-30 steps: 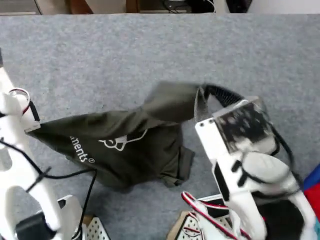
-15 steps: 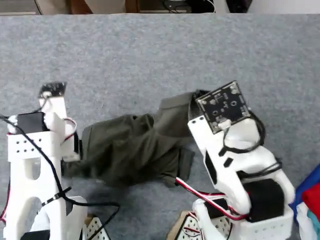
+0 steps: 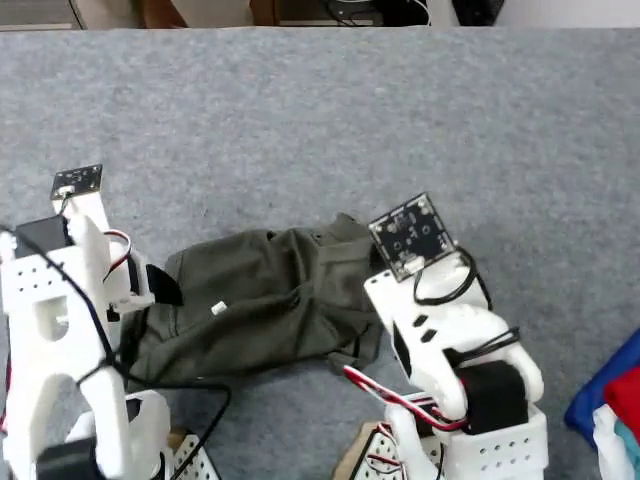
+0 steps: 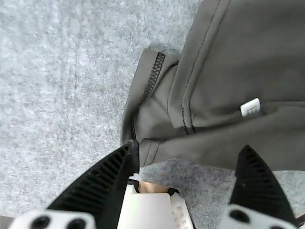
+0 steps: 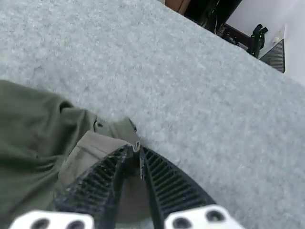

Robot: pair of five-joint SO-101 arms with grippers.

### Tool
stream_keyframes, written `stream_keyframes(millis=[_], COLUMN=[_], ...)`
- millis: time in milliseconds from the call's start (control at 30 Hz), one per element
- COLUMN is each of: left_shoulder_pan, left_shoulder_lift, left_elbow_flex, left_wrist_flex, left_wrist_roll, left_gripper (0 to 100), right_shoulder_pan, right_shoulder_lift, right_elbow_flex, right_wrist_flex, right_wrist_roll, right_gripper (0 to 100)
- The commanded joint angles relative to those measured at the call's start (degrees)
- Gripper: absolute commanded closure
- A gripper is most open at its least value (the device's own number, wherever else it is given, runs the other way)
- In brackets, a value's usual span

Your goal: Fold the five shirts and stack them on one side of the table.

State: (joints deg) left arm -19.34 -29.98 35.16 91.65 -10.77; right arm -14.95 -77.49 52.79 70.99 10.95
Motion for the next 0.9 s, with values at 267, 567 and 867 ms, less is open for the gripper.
stream_keyframes(millis=[267,567,867], left_shoulder_pan=[-0.4,3.3,6.9], left_shoulder_lift=[25.1,33.9,34.2], left_elbow_flex=[-3.3,-6.3,-10.4], left_wrist_flex=[-3.6,-3.6,-5.0], left_wrist_roll=[0.4,0.8,6.3], left_gripper=[77,77,77], right_shoulder_pan=[-1.1,-0.9,-0.9], right_shoulder_lift=[-17.5,-20.9,-21.1], right_elbow_flex=[16.0,19.6,19.9], right_wrist_flex=[-1.8,-5.2,-5.2], right_wrist_roll=[0.1,0.1,0.1], right_gripper=[99.5,99.5,99.5])
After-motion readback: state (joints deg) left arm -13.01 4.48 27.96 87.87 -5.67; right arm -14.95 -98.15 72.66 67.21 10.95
